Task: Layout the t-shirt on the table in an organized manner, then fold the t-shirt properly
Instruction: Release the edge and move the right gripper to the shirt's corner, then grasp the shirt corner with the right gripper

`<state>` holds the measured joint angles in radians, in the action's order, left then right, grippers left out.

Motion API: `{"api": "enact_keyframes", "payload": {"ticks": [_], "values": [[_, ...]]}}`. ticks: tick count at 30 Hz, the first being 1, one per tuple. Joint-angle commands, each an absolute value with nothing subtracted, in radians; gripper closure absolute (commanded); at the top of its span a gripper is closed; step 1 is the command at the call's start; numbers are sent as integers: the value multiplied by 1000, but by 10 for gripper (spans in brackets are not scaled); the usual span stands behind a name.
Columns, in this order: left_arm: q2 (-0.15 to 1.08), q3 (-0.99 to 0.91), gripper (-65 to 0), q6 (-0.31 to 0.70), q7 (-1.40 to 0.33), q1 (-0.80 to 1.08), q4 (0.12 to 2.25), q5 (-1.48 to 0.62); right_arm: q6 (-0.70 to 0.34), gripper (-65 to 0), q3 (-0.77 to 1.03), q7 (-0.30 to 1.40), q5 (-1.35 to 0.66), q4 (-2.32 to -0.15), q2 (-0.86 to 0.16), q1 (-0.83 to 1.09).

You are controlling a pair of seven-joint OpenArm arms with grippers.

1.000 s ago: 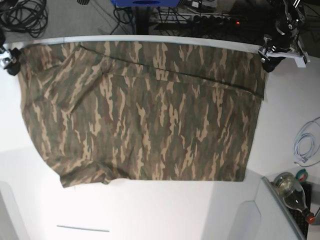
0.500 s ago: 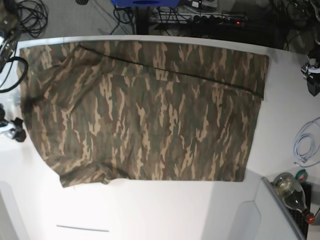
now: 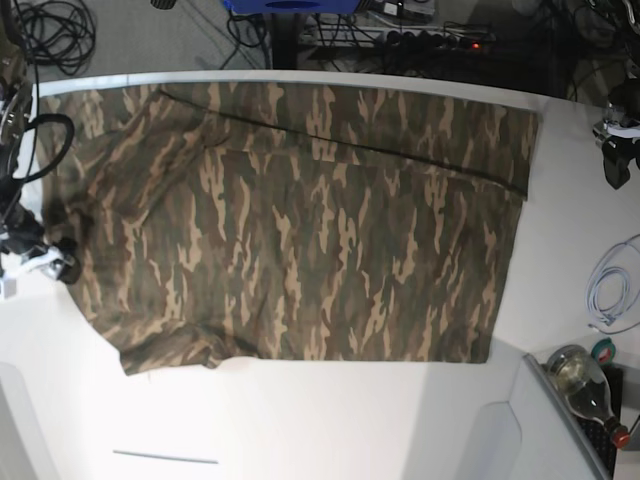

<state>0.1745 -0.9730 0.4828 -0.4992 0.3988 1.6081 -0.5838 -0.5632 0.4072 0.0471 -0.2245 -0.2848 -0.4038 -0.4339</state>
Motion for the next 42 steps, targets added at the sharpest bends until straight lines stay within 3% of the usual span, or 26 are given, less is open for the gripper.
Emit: {"api": "enact_keyframes", "payload": {"ticks": [1,3,5,7,10,11,13,15,24,30,37,42], "values": [[193,-980,-395,489,-476,401,1626,-601,-568,-474,407,30,-231,-295,-421,-447],[193,-980,-395,489,-476,401,1626,-601,-568,-471,407,31,-231,-295,-418,-443],[193,-978,-395,489,-476,401,1623,-601,-568,-426,407,33,-231,-295,-407,-441],[193,-978,-395,489,-476,397,1607,-601,-568,-303,407,33,-231,-306,-404,-424],[193,-978,-395,489,-476,394,1587,-601,-568,-39,412,33,-231,-360,-400,-412],[193,-978,-395,489,-476,394,1587,-601,-568,0,412,33,-232,-384,-400,-394],[193,-978,-395,489,-476,394,1583,-601,-570,-20,412,35,-236,-456,-398,-361],[193,-978,-395,489,-476,394,1583,-601,-570,0,414,85,-236,-550,-387,-317],[202,-921,-395,486,-475,392,1583,-599,-572,0,415,341,-237,-1156,-275,-53],[202,-840,-395,484,-467,383,1583,-478,-572,0,415,475,-237,-1422,-199,59],[199,-835,-395,484,-470,358,1581,-444,-572,0,432,539,-237,-1620,-113,191],[199,-832,-395,484,-467,355,1581,-441,-572,-3,550,552,-236,-1615,-13,217]]}}
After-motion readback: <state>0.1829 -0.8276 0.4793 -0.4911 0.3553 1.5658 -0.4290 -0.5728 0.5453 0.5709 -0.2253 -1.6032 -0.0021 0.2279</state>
